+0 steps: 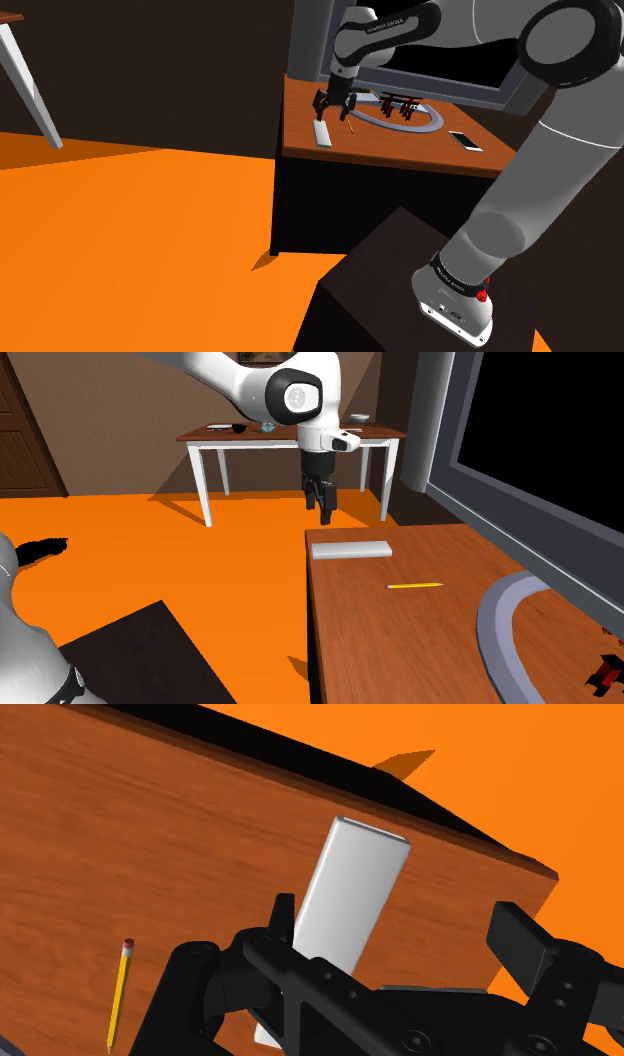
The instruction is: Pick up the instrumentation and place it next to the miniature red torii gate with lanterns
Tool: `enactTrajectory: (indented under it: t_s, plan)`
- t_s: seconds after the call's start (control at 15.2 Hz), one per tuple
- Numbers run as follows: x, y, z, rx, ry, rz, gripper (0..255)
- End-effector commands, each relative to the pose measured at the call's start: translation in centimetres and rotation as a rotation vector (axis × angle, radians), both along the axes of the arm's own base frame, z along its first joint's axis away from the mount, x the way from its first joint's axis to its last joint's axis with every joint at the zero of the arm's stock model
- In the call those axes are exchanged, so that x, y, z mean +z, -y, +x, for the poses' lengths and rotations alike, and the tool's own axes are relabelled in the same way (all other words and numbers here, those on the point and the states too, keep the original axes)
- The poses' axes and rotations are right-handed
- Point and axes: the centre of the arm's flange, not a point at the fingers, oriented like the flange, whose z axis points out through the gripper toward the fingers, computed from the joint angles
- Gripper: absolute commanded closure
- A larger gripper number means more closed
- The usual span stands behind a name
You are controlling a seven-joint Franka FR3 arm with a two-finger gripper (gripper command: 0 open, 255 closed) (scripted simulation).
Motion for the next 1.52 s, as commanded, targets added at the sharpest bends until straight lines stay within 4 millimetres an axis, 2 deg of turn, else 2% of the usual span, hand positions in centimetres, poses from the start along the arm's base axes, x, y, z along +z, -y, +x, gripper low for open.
enactTrajectory:
  t_s: [0.0, 0.46, 0.99, 1.45]
  plan:
    - [-1.2, 1.0, 1.9, -0.027, -0.004, -0.007, 0]
    - [-6.0, 5.5, 7.6, -0.116, -0.016, -0.029, 0]
    - [-10.0, 5.6, 7.6, -0.116, -0.016, -0.029, 0]
    - [-10.0, 5.6, 7.6, -0.116, -0.016, -0.029, 0]
